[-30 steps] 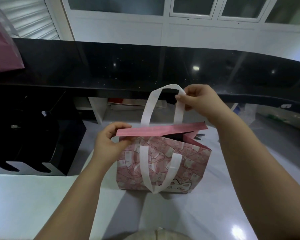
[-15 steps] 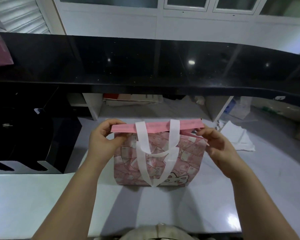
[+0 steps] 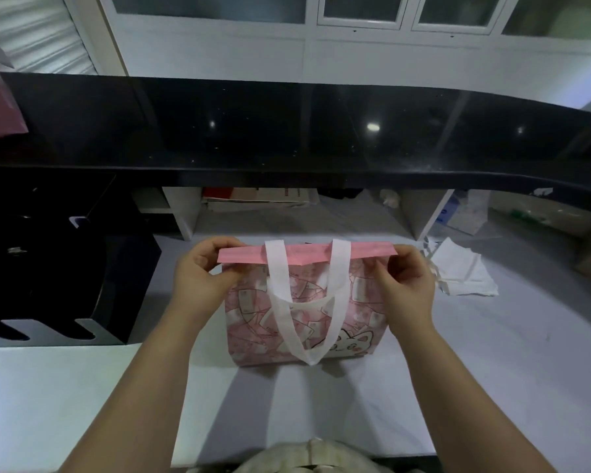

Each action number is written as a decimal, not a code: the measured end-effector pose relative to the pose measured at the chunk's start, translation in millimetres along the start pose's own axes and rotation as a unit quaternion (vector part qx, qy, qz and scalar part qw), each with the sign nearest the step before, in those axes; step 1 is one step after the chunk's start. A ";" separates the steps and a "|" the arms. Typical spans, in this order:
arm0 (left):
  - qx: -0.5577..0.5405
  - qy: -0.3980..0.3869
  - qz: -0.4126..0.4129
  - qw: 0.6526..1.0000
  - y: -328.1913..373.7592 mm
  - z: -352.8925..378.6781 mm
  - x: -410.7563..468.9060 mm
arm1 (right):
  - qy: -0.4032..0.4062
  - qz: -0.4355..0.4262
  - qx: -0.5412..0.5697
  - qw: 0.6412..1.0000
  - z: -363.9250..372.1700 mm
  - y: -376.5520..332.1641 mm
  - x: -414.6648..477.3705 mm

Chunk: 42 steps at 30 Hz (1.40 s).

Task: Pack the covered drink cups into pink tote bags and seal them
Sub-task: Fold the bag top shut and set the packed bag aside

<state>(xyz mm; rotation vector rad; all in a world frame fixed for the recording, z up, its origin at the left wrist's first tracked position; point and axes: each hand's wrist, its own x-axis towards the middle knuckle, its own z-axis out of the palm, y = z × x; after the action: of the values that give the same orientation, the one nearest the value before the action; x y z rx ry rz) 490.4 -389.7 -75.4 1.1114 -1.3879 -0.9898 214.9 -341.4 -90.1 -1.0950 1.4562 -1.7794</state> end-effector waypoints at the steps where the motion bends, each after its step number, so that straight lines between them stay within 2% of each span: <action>1: -0.017 -0.003 0.000 1.000 0.4 -1.0 0.2 | 0.001 -0.006 0.012 1.000 0.3 0.3 0.6; 3: -0.037 -0.010 0.001 0.999 1.2 -3.1 0.9 | -0.017 -0.023 0.007 1.000 -0.7 -0.5 3.4; 5: -0.041 -0.019 0.007 0.999 1.4 -5.5 2.1 | -0.048 -0.064 -0.062 0.995 -3.5 -2.5 6.7; 8: -0.009 -0.032 0.026 0.999 0.9 -12.4 2.6 | -0.108 -0.178 -0.219 0.953 -10.5 -8.5 12.3; 11: 0.080 -0.051 0.056 0.994 4.0 -21.5 1.4 | -0.156 -0.253 -0.262 0.918 -22.8 -13.1 19.1; 14: 0.151 -0.057 0.098 0.982 12.8 -24.1 -3.1 | -0.194 -0.243 -0.279 0.908 -30.8 -22.7 19.1; 18: 0.206 -0.004 0.085 0.975 17.4 -9.3 -3.7 | -0.153 -0.141 -0.269 0.941 -19.8 -33.1 17.2; 22: 0.303 -0.016 0.114 0.946 19.3 -2.7 3.1 | -0.186 -0.104 -0.360 0.908 -11.5 -37.7 24.1; 25: 0.351 0.016 0.129 0.927 19.2 -2.4 4.6 | -0.152 -0.100 -0.394 0.901 -9.9 -35.6 26.4; 29: 0.372 0.010 0.128 0.919 19.3 -4.7 5.7 | -0.153 -0.095 -0.408 0.895 -12.4 -36.7 26.5; 32: 0.300 -0.051 0.107 0.947 29.9 -14.8 4.6 | -0.183 -0.129 -0.416 0.881 -22.2 -51.9 26.1; 34: 0.282 -0.077 0.132 0.947 44.9 -0.5 3.0 | -0.202 -0.169 -0.397 0.879 -10.7 -65.9 20.3; 35: 0.309 -0.087 0.160 0.934 51.7 14.0 3.0 | -0.223 -0.198 -0.402 0.866 0.7 -70.2 17.7; 37: 0.419 -0.104 0.208 0.878 62.6 49.5 1.9 | -0.273 -0.233 -0.473 0.805 27.5 -71.2 12.6; 39: 0.492 -0.116 0.209 0.837 61.9 75.7 0.3 | -0.280 -0.218 -0.546 0.759 46.1 -64.6 9.9; 40: 0.512 -0.114 0.195 0.829 57.9 81.5 0.0 | -0.265 -0.211 -0.564 0.753 49.0 -61.4 9.7; 42: 0.536 -0.095 0.171 0.822 49.7 84.0 -0.5 | -0.230 -0.216 -0.559 0.767 48.5 -54.5 7.3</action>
<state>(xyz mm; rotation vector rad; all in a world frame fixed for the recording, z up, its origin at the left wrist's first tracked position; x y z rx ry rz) 401.7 -378.7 -36.2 1.4681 -2.3152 0.0462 256.6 -358.7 -32.4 -2.3953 2.0304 -0.5591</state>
